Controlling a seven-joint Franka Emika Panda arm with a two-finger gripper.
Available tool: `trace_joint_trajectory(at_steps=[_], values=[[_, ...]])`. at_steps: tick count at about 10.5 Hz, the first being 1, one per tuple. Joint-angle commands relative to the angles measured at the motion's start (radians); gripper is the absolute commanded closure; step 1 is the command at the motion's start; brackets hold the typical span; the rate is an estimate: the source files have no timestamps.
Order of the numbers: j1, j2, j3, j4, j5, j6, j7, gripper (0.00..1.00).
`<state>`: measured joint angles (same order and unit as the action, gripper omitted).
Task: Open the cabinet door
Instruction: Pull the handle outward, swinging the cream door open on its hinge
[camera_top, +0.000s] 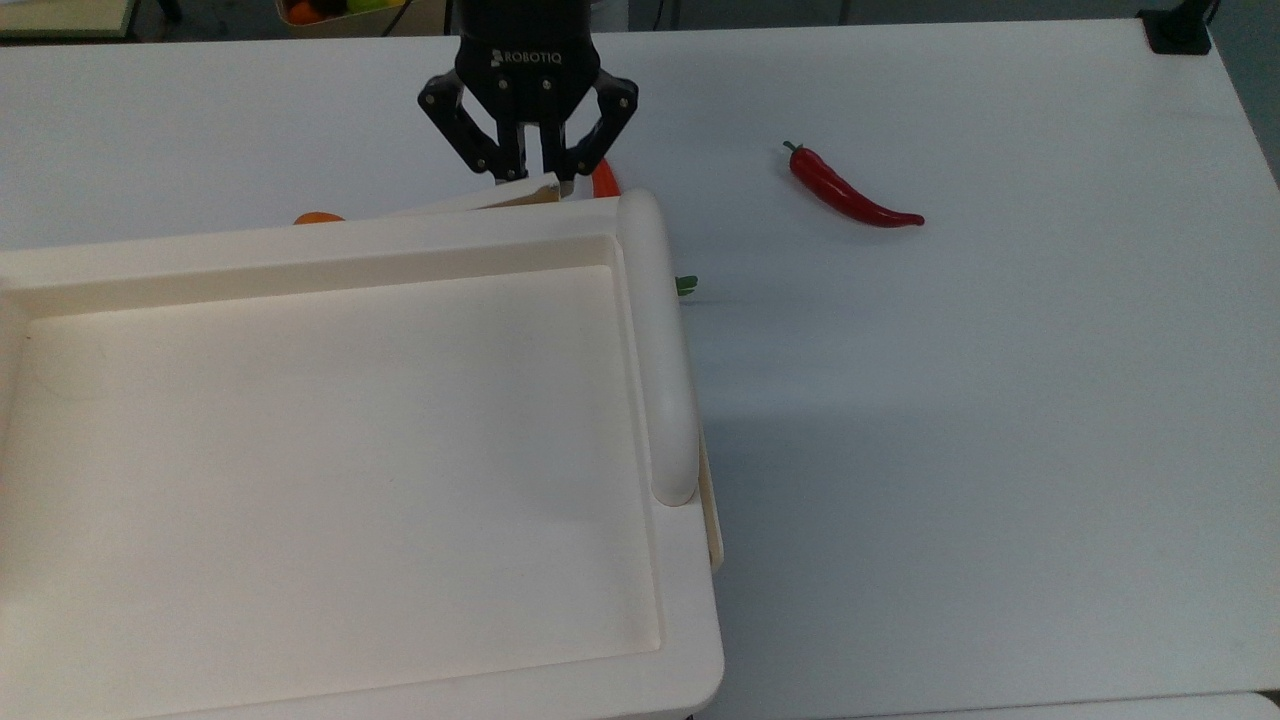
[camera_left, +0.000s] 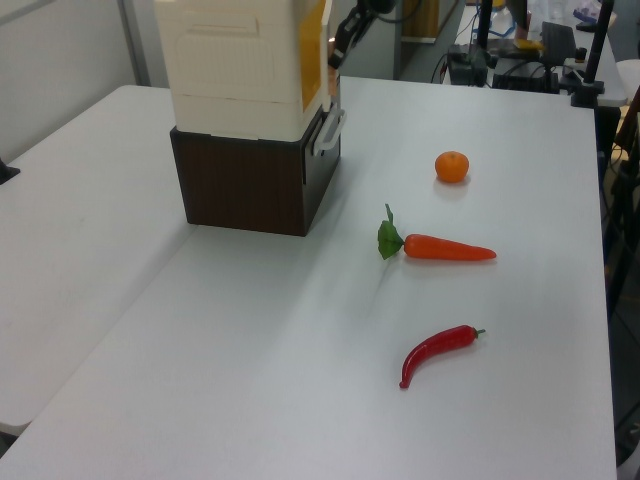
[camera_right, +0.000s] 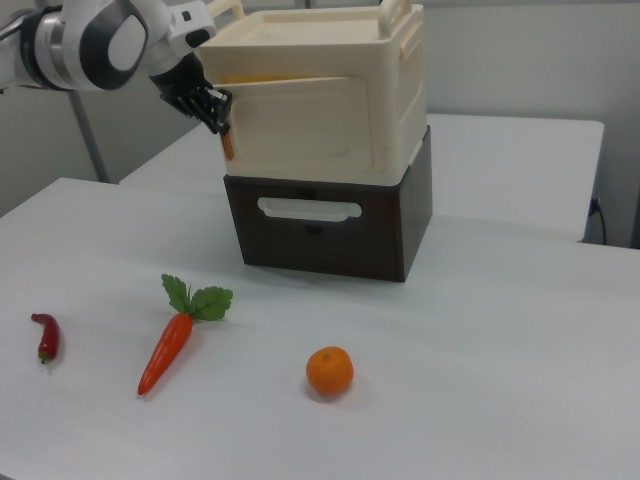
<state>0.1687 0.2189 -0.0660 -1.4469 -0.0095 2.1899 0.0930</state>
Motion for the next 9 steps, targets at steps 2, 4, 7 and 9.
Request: trace_joint_trajectory(at_steps=[2, 4, 7, 9], values=[[-0.064, -0.114, -0.012, -0.062, 0.008, -0.236, 0.010, 0.53], [-0.096, -0.130, -0.012, -0.062, 0.005, -0.367, -0.016, 0.04], [-0.138, -0.188, -0.014, -0.121, -0.006, -0.478, -0.059, 0.00], [-0.156, -0.205, -0.015, -0.121, -0.007, -0.579, -0.079, 0.00]])
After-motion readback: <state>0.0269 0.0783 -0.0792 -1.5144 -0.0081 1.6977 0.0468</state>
